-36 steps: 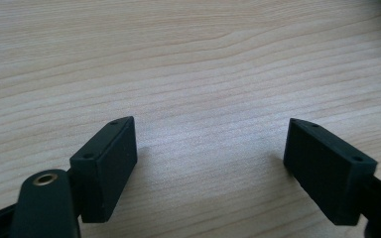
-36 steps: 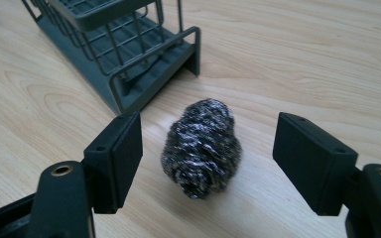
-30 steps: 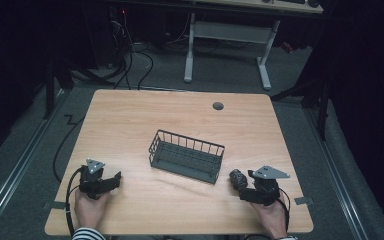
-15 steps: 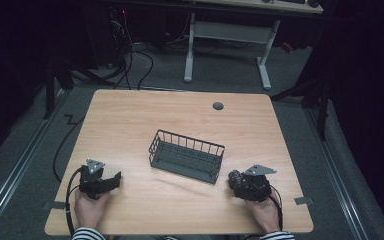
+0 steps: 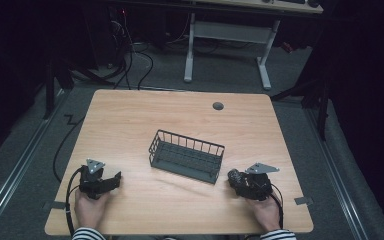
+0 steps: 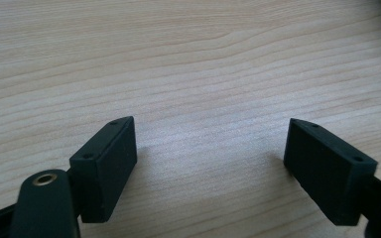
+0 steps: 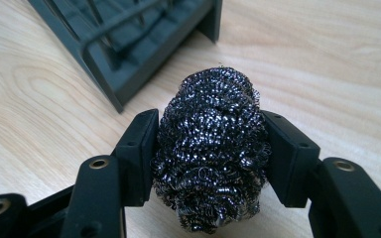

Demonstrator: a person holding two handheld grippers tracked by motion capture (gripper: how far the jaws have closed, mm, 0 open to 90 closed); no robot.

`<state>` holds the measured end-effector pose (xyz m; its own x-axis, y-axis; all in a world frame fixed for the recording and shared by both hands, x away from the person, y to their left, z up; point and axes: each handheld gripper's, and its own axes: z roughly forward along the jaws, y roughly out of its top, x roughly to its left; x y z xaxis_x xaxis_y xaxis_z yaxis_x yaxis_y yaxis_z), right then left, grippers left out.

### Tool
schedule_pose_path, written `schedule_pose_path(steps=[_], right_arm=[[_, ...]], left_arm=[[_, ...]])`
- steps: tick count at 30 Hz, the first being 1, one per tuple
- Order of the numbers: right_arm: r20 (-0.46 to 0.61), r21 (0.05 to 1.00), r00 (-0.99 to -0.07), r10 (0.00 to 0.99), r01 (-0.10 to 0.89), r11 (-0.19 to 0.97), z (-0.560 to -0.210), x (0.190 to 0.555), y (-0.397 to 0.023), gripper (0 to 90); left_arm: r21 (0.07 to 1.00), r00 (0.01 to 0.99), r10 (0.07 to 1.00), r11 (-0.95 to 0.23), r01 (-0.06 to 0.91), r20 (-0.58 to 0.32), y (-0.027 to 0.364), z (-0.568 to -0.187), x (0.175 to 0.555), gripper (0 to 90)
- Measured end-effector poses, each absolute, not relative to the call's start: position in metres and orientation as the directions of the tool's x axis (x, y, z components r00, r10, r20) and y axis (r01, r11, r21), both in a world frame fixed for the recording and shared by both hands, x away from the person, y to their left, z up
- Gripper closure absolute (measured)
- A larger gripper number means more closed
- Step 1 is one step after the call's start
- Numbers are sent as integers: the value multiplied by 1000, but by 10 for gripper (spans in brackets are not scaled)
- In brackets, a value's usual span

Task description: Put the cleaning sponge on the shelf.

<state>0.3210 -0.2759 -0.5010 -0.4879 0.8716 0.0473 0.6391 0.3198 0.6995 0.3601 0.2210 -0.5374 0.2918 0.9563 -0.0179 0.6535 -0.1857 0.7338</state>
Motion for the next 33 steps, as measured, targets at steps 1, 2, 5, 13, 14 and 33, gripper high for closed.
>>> schedule_pose_path(steps=[1, 2, 5, 13, 14, 33], right_arm=[[44, 706, -492, 870, 631, 321, -498, 321, -275, 447], [44, 711, -494, 869, 626, 320, -495, 320, -275, 447], [51, 727, -502, 864, 612, 312, -486, 321, -276, 448], [47, 769, -511, 858, 567, 295, -456, 322, -279, 448], [47, 774, -512, 858, 561, 293, -452, 322, -279, 448], [87, 817, -619, 780, 493, 300, -405, 350, -244, 447]], left_arm=[[734, 292, 956, -186, 654, -18, 221, -537, 360, 210], [735, 291, 957, -185, 653, -18, 221, -538, 360, 210], [734, 292, 956, -186, 653, -18, 221, -537, 360, 210], [735, 291, 957, -185, 653, -17, 221, -538, 360, 210], [735, 291, 957, -186, 652, -17, 221, -538, 360, 210], [735, 291, 957, -185, 652, -17, 221, -538, 360, 211]])
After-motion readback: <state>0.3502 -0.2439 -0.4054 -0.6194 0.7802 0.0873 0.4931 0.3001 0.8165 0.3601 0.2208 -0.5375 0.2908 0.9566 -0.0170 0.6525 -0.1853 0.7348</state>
